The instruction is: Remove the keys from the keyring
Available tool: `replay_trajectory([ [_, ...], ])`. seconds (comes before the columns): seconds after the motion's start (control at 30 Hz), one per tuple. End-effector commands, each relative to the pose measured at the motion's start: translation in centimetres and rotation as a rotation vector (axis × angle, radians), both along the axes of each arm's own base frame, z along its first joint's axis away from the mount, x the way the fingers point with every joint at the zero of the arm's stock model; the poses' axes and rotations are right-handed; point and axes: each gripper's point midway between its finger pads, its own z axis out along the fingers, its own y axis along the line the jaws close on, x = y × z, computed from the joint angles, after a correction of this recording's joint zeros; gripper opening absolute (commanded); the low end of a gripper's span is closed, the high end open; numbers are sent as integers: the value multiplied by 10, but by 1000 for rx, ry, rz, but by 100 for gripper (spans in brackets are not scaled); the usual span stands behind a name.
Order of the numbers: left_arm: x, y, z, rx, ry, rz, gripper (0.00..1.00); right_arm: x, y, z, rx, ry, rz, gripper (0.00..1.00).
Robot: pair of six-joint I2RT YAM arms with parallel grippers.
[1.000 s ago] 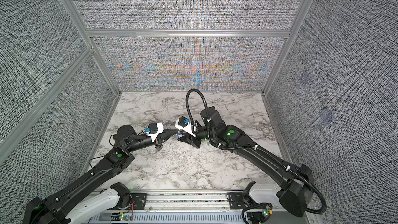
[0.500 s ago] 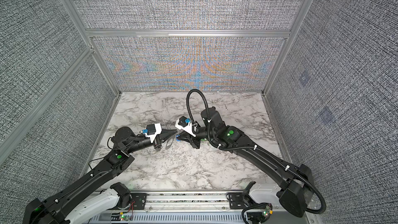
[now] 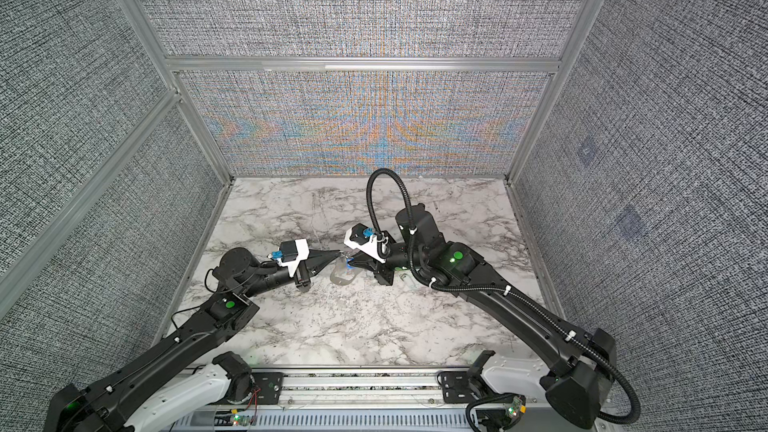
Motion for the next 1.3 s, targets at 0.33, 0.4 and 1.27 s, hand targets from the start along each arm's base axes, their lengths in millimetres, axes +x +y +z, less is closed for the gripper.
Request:
replay_trajectory([
  [0.33, 2, 0, 14, -23, -59, 10, 0, 5, -16, -7, -115, -55, -22, 0],
  [0.4, 1, 0, 14, -24, -56, 4, 0, 1, -12, -9, -107, -34, 2, 0],
  [1.27, -6, -7, 12, -50, 39, -83, 0, -5, -20, 27, -113, -176, 3, 28],
])
